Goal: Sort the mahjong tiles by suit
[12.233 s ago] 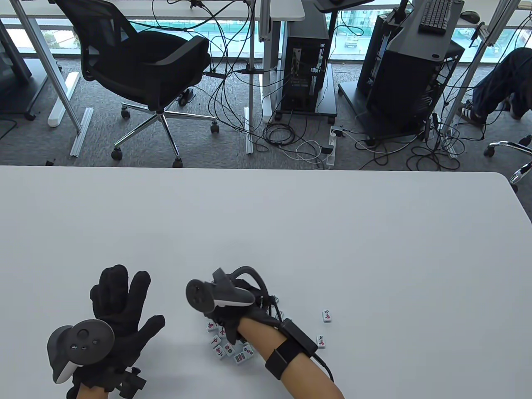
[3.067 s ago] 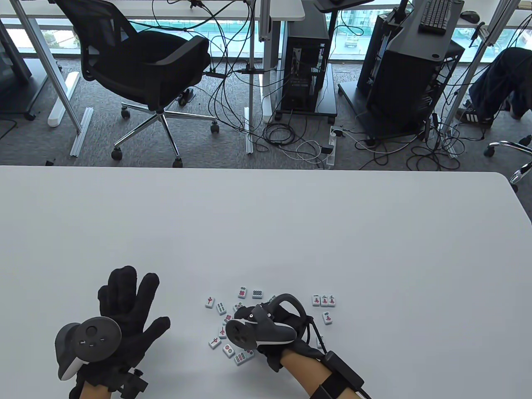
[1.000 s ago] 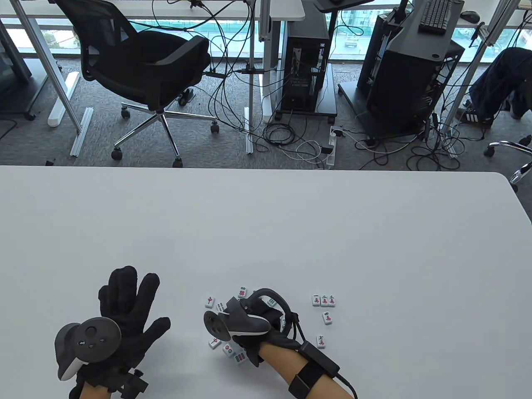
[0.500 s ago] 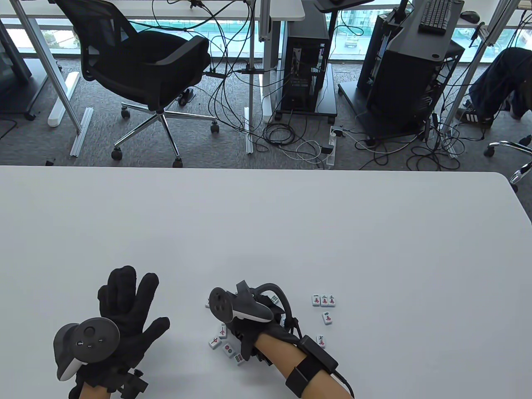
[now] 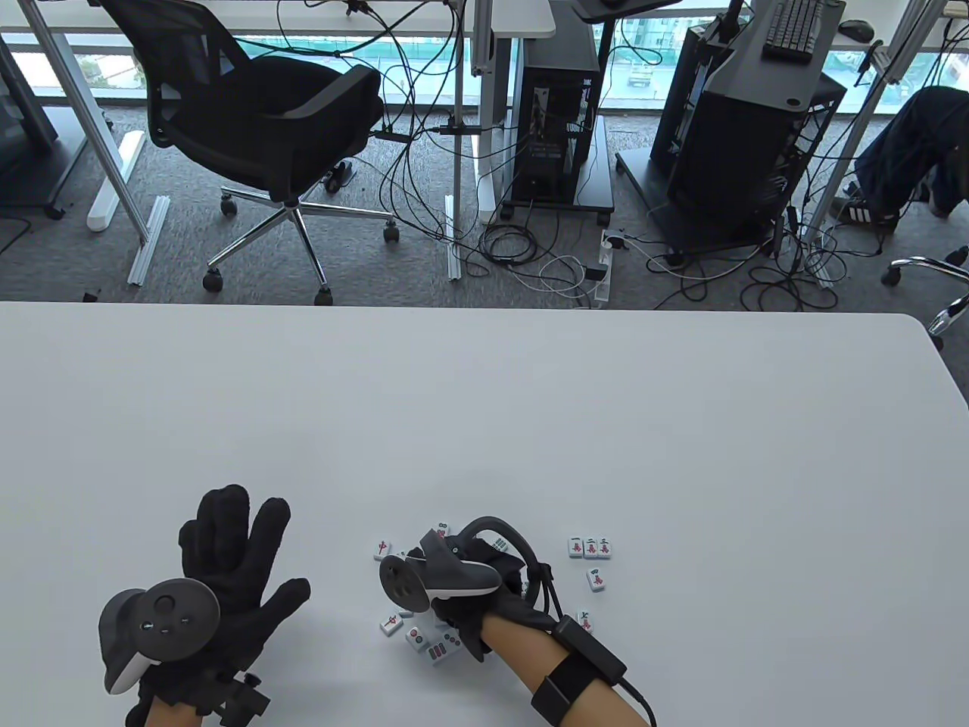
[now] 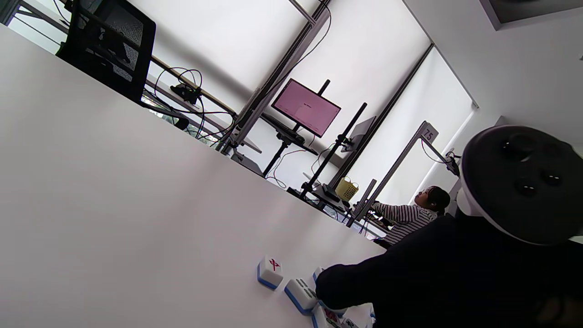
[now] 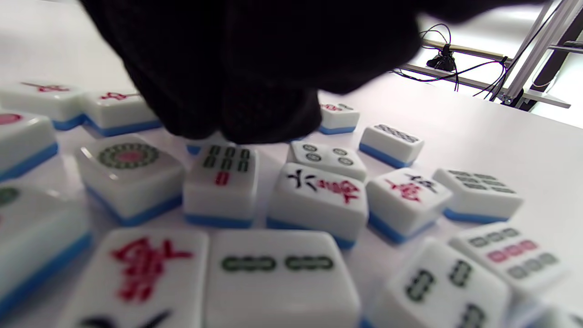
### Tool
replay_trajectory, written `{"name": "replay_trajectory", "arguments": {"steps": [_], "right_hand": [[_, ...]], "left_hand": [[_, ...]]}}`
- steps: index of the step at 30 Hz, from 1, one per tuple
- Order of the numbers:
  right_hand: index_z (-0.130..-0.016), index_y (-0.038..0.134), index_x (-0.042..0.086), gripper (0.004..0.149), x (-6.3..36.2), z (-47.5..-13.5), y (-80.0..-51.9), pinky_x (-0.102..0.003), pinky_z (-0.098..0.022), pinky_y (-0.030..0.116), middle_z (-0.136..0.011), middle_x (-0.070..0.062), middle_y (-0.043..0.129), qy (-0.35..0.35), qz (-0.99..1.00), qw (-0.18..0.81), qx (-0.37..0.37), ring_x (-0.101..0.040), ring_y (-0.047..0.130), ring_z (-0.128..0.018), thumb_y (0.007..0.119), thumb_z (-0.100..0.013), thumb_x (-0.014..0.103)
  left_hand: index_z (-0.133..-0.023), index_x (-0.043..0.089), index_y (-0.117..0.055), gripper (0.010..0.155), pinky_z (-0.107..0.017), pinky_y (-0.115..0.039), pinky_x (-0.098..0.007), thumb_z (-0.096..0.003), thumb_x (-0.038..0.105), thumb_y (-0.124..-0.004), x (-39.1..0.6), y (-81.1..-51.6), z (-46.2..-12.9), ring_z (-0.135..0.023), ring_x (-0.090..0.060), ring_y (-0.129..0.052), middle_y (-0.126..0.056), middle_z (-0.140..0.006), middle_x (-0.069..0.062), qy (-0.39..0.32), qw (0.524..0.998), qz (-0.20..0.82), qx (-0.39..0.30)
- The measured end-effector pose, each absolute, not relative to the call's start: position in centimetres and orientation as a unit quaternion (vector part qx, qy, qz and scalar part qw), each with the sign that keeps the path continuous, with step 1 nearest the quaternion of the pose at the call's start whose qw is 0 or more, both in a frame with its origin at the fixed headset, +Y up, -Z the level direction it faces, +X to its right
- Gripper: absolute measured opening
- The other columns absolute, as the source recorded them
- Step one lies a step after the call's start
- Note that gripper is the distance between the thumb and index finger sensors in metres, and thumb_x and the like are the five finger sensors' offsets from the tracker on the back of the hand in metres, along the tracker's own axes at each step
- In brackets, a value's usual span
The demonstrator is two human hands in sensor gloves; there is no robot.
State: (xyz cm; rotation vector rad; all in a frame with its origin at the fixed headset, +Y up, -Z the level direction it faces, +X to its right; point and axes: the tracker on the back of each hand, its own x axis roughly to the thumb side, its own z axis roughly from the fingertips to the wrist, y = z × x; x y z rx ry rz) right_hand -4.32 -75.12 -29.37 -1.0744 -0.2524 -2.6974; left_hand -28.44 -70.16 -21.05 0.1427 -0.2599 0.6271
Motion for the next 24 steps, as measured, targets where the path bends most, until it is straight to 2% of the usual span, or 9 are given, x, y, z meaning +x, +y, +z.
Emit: {"name": "replay_trajectory", "arguments": {"steps": [8, 19, 24], "right_hand": [[-0.09, 0.082, 0.015, 0.054, -4.32, -28.68, -75.07, -0.027, -0.01, 0.081, -0.043, -0.004, 0.097, -0.048, -0.91, 0.131, -0.391, -0.012, 0.089, -0.013, 0.09, -0.039, 0.032], [-0.086, 0.084, 0.009, 0.053, -4.41, -28.79, -75.13, -0.027, -0.009, 0.08, -0.041, -0.004, 0.097, -0.06, -0.912, 0.135, -0.384, -0.011, 0.088, -0.012, 0.089, -0.039, 0.034], [-0.088, 0.081, 0.008, 0.057, -4.81, -29.08, -75.62, -0.027, -0.008, 0.08, -0.04, -0.004, 0.097, -0.088, -0.912, 0.148, -0.371, -0.011, 0.088, -0.011, 0.09, -0.039, 0.036]], "left_hand": [[-0.109, 0.047, -0.012, 0.082, -0.073, 0.007, -0.055, -0.045, 0.076, -0.055, -28.53, -70.14, -21.05, -0.107, -0.017, 0.019, 0.018, -0.108, 0.017, -0.127, 0.939, 0.31, 0.072], [-0.109, 0.047, -0.012, 0.083, -0.073, 0.007, -0.055, -0.0449, 0.076, -0.055, -28.52, -70.15, -21.05, -0.107, -0.017, 0.019, 0.018, -0.108, 0.017, -0.126, 0.941, 0.306, 0.069], [-0.109, 0.047, -0.012, 0.082, -0.073, 0.007, -0.055, -0.045, 0.076, -0.055, -28.51, -70.17, -21.07, -0.107, -0.017, 0.019, 0.018, -0.108, 0.017, -0.127, 0.941, 0.306, 0.068]]}}
